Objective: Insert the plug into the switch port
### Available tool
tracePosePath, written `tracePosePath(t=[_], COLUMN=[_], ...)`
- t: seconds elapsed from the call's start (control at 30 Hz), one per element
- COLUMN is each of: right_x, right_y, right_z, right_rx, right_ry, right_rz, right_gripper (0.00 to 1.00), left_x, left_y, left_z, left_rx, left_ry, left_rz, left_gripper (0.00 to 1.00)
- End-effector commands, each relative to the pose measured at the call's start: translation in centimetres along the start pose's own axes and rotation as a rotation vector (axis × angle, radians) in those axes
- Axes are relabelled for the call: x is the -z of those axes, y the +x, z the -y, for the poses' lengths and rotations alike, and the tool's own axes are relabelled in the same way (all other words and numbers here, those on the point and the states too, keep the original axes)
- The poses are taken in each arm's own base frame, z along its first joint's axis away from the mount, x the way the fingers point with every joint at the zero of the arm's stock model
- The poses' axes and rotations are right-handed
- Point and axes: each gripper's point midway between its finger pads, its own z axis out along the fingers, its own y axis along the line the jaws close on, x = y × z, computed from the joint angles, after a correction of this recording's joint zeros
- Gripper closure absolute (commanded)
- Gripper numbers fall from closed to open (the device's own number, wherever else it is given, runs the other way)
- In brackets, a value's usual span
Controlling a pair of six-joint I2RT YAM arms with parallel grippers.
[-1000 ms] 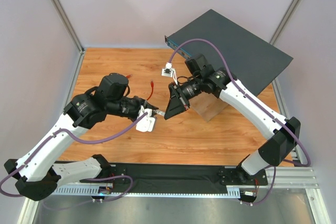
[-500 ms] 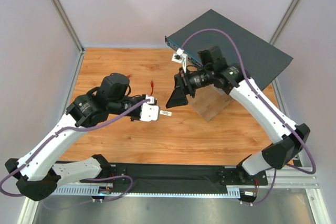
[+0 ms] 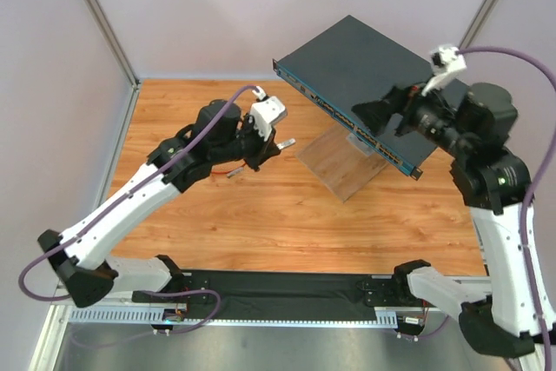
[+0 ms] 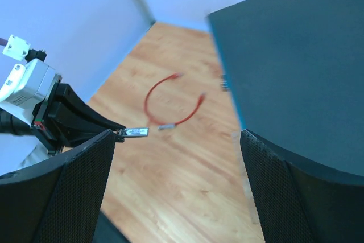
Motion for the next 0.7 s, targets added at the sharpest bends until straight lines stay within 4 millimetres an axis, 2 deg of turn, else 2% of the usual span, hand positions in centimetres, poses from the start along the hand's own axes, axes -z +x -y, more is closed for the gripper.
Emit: tracePosePath(t=[0.0, 0.03, 0.07, 0.1, 0.17, 0.2, 0.23, 0.37, 0.53, 0.67], right_x=[2.6, 3.2, 3.8, 5.0, 6.7, 7.7, 8.2, 10.6, 11.7, 12.6], right_y=[0.1, 0.7, 1.0, 1.6, 2.1, 2.9, 3.2, 4.2, 6.2, 6.4], right_z=[3.8, 4.5, 4.9, 5.8, 7.4, 7.5, 7.8, 9.2, 10.3, 11.4], right_rx=[-0.086, -0.102, -0.119, -0.157, -0.212, -0.236, -0.277, -0.388, -0.513, -0.550], right_ry=[0.177, 0.210, 0.228, 0.276, 0.353, 0.380, 0.403, 0.501, 0.567, 0.601], right_rz=[0.067, 0.065, 0.071, 0.089, 0.118, 0.119, 0.128, 0.144, 0.094, 0.065], right_gripper=[0.08, 0.08, 0.08, 0.07, 0.07, 0.07, 0.07, 0.07, 0.06, 0.06], left_x=[-1.1, -2.1, -2.3, -3.4, -3.9, -4.8, -4.9, -6.5, -7.7, -8.0], left_y=[-4.0, -4.1, -5.2, -5.1, -6.6, -6.5, -7.3, -7.6, -7.7, -7.5], left_z=[-2.4, -2.7, -2.8, -2.9, -2.7, -2.7, -2.6, -2.4, -2.5, -2.7], left_rx=[0.133, 0.132, 0.127, 0.123, 0.113, 0.110, 0.108, 0.109, 0.134, 0.137], left_ry=[-0.153, -0.163, -0.165, -0.160, -0.158, -0.153, -0.148, -0.143, -0.160, -0.178], left_rz=[0.099, 0.095, 0.125, 0.111, 0.139, 0.124, 0.137, 0.122, 0.109, 0.105], left_gripper=[1.00, 1.00, 1.00, 1.00, 1.00, 1.00, 1.00, 1.00, 1.00, 1.00])
